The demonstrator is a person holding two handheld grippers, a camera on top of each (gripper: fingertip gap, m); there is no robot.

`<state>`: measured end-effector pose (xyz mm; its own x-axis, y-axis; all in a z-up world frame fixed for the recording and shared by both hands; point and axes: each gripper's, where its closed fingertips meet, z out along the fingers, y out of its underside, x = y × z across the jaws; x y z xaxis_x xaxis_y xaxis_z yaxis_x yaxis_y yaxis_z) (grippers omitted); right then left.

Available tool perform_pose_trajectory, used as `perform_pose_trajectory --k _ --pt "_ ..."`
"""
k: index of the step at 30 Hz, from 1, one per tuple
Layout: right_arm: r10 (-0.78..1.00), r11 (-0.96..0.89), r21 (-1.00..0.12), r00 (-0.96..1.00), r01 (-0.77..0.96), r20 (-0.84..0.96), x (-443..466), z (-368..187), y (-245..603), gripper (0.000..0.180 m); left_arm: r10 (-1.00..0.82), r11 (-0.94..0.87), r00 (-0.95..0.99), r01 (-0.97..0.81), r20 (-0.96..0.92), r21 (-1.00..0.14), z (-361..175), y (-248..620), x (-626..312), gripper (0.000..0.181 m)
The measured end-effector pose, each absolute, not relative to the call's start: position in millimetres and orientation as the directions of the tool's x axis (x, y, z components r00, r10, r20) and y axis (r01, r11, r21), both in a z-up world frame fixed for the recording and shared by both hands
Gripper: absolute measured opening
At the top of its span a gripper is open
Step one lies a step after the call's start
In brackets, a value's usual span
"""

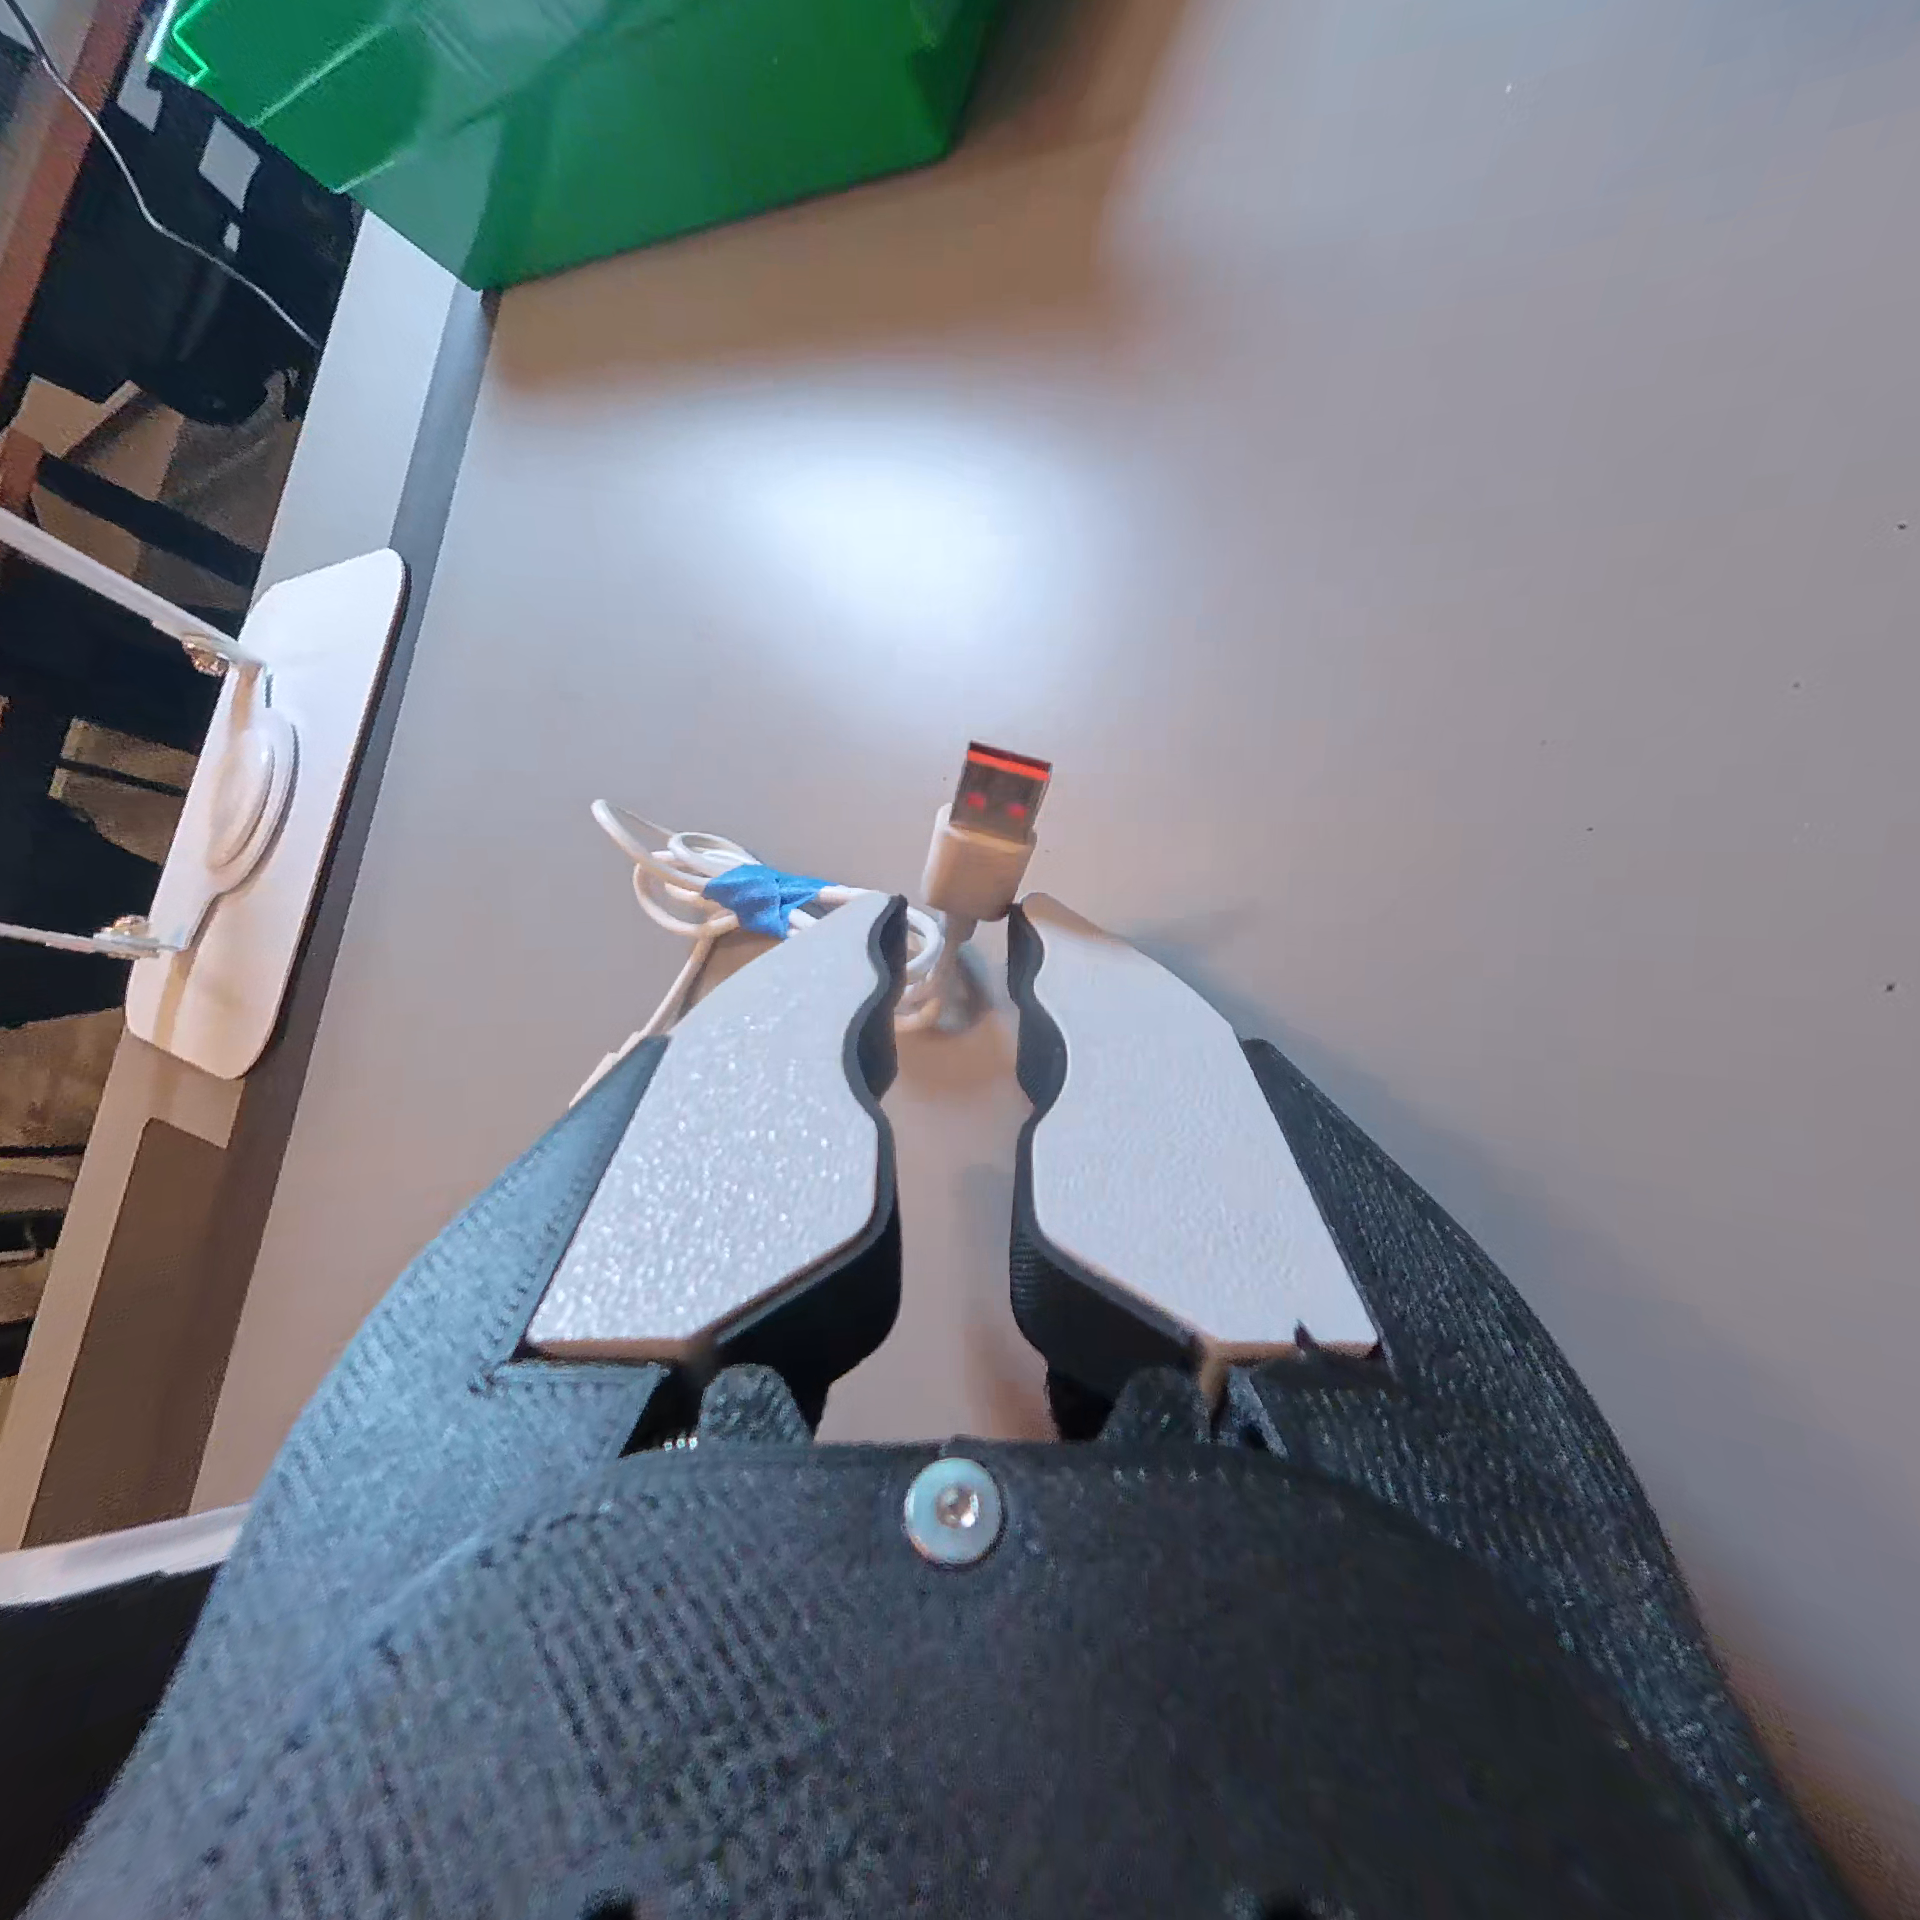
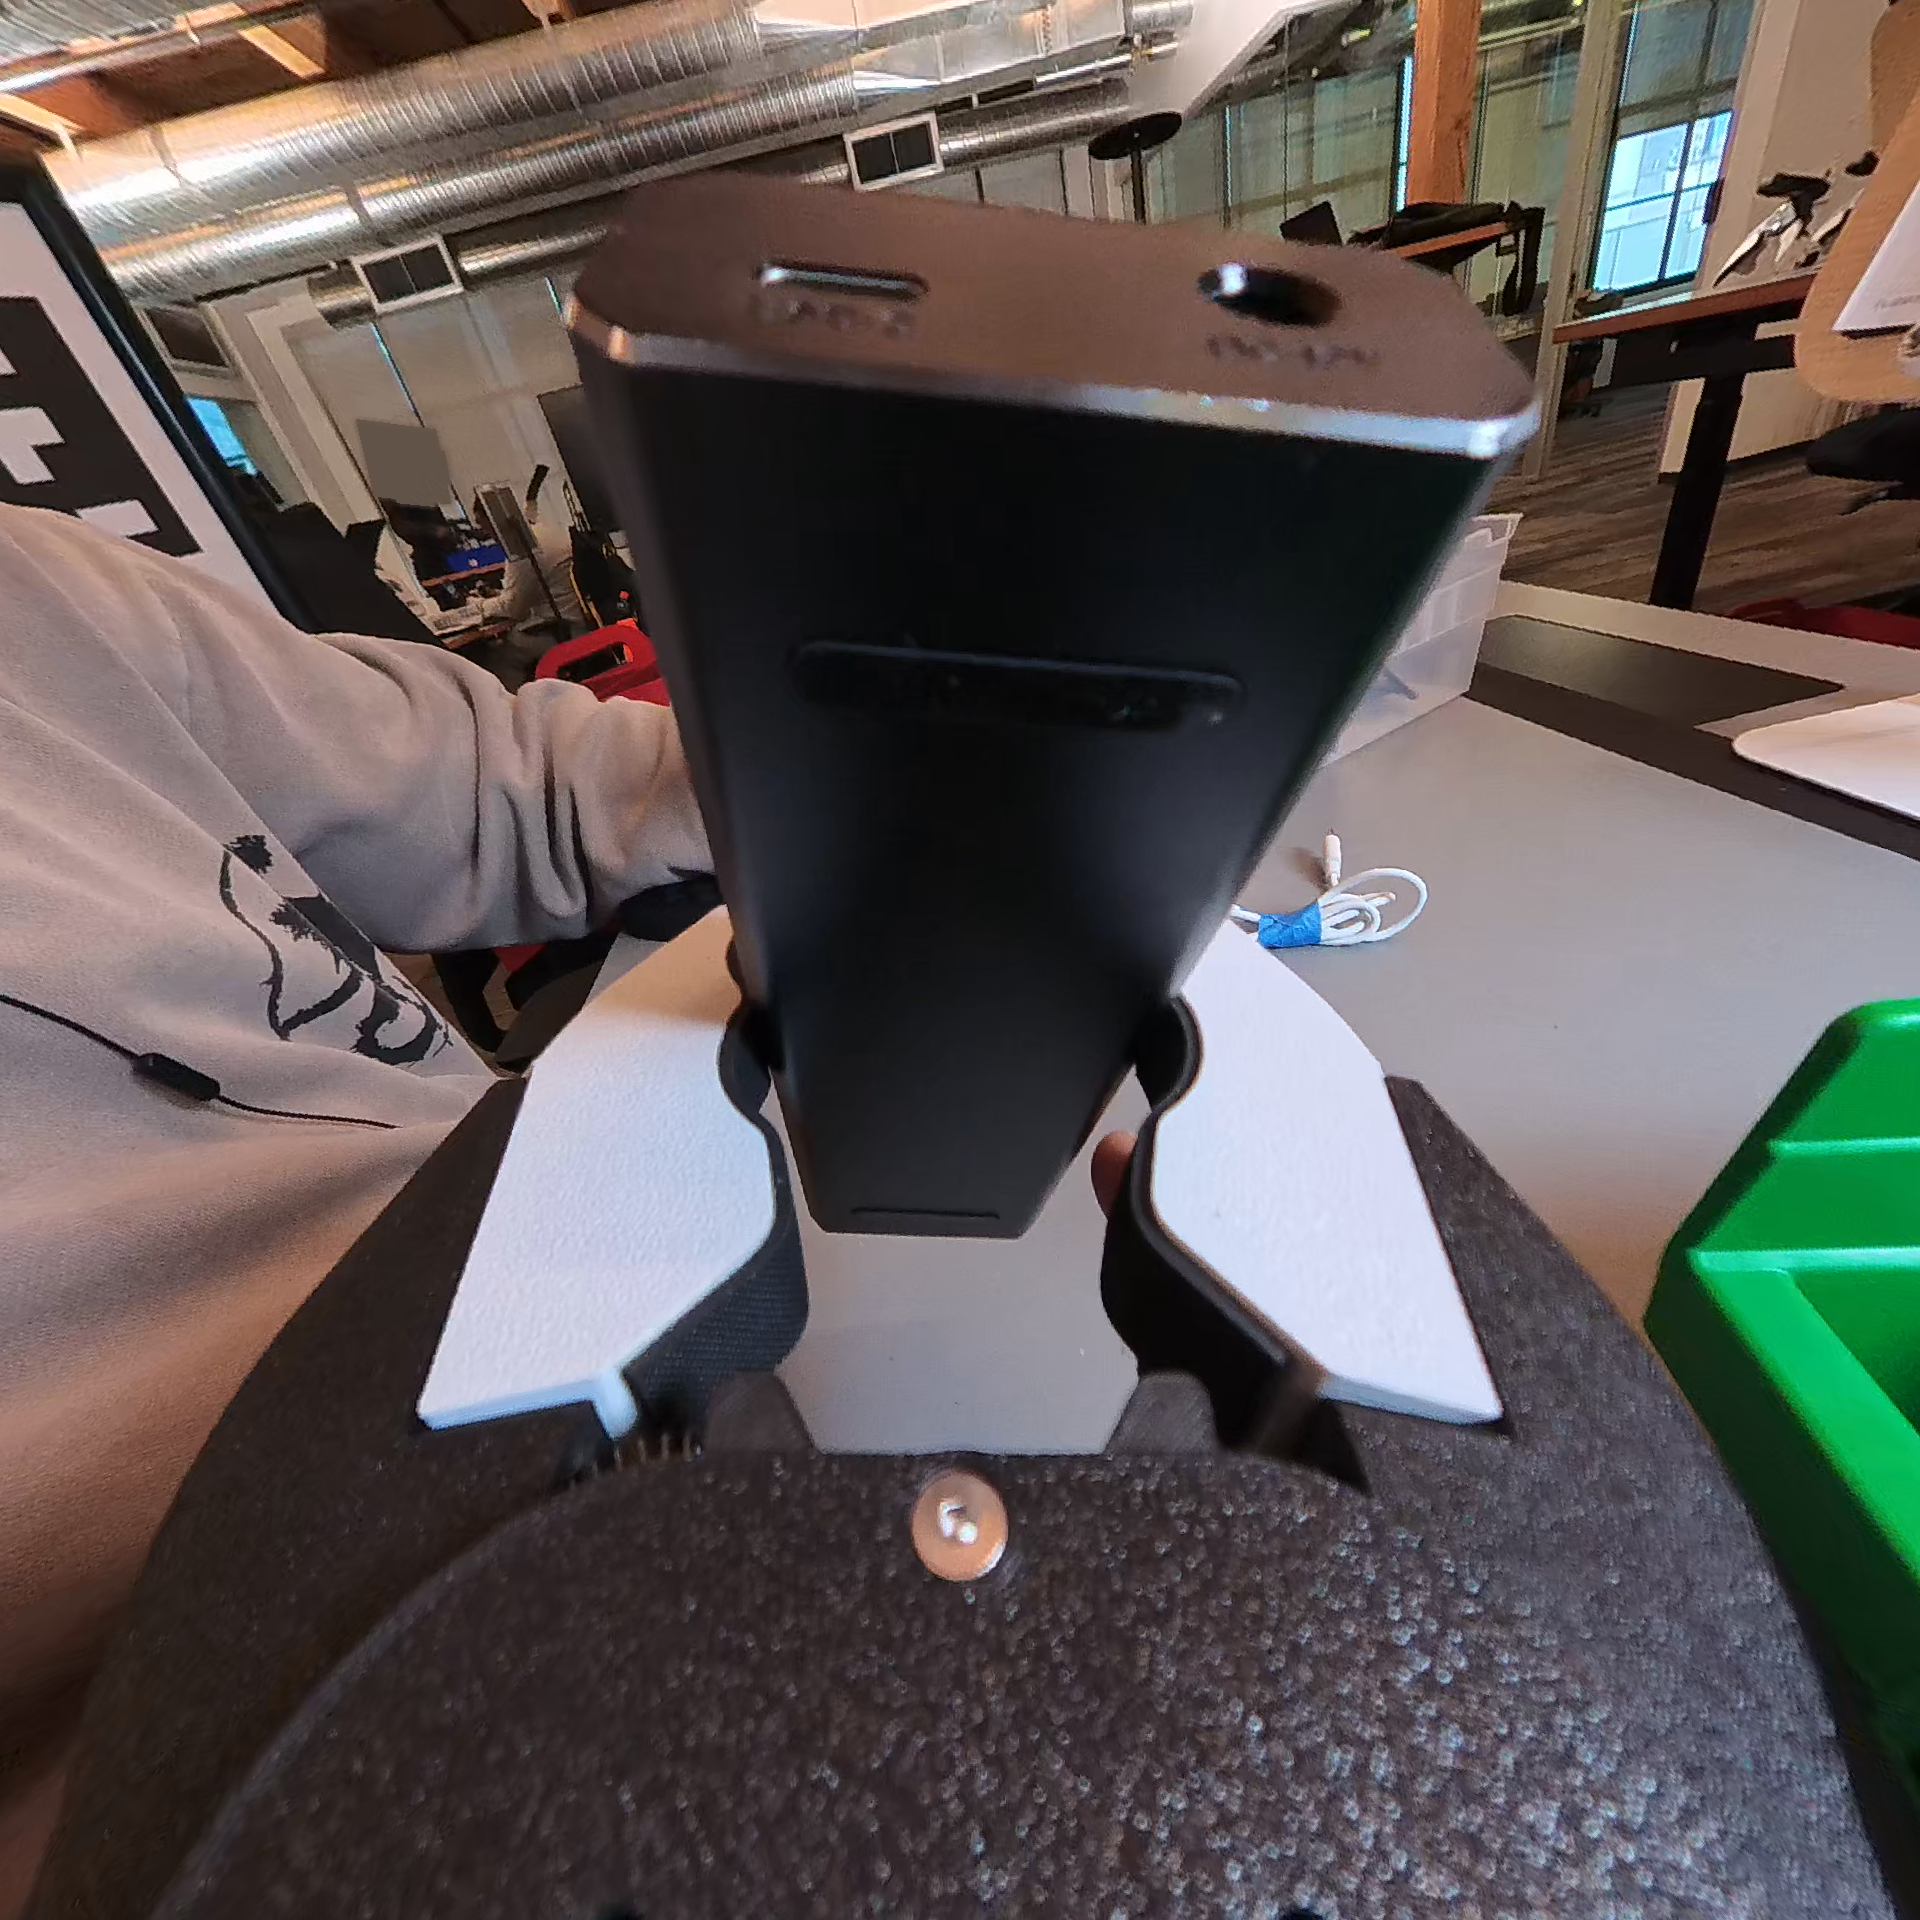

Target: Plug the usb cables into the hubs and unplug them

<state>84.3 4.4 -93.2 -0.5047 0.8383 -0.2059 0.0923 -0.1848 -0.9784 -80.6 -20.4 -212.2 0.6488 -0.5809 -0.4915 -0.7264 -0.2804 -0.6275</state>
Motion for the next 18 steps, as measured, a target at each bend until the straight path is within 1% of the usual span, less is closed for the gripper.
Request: perform_pose_trajectory --k 6,9,15,18 --pt "0.84 -0.19 -0.977 -0.499 0.097 -0.213 83 -95 6 0.071 -0.598 -0.226 0.586 -0.777 -0.546 -0.587 -222 -16 -82 0.007" --pt "0.839 -0.193 -0.976 -0.499 0.098 -0.216 84 -95 7 0.071 -0.598 -0.202 0.604 -0.75 -0.527 -0.63 -215 -14 -75 0.006" --pt "0.841 -0.179 -0.978 -0.499 0.107 -0.209 83 -97 6 0.071 -0.626 -0.291 0.678 -0.661 -0.385 -0.692 -193 -22 -60 0.005" --pt "0.841 -0.171 -0.978 -0.501 0.116 -0.207 83 -99 4 0.071 -0.675 -0.379 0.69 -0.629 -0.263 -0.678 -184 -32 -46 0.005"
